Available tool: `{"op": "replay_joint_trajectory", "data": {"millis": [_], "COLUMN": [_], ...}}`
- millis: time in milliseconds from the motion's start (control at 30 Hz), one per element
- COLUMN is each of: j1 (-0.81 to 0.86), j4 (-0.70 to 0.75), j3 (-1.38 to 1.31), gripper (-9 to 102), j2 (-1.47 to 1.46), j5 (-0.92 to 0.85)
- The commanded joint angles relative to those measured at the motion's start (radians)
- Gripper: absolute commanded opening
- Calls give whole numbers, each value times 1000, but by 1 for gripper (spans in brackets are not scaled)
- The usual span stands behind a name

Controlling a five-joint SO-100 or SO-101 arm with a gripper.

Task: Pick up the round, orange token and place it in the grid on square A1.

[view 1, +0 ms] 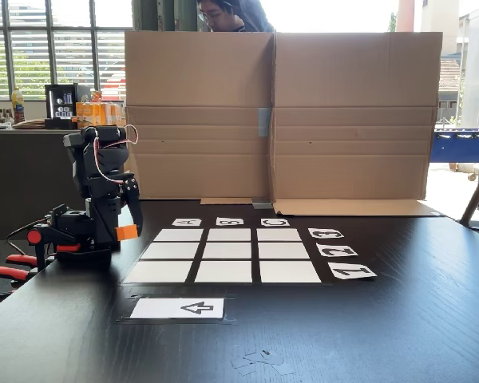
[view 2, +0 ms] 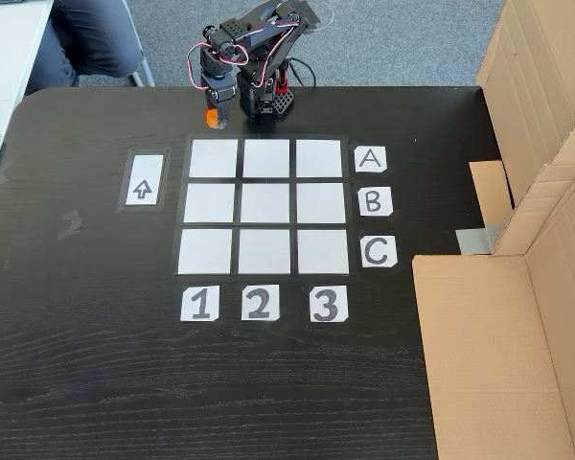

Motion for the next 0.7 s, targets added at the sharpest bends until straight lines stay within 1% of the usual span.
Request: {"op": "replay_joint_trajectory", "data": {"millis": [0,233,667], "j1": [-31,-38,-64], "j4": [-37,-97,-302], "j3": [-37,-98,-147], "gripper": [10,10,12], "j2": [-74,-202,-420], "j5": [-2,-5,-5]}}
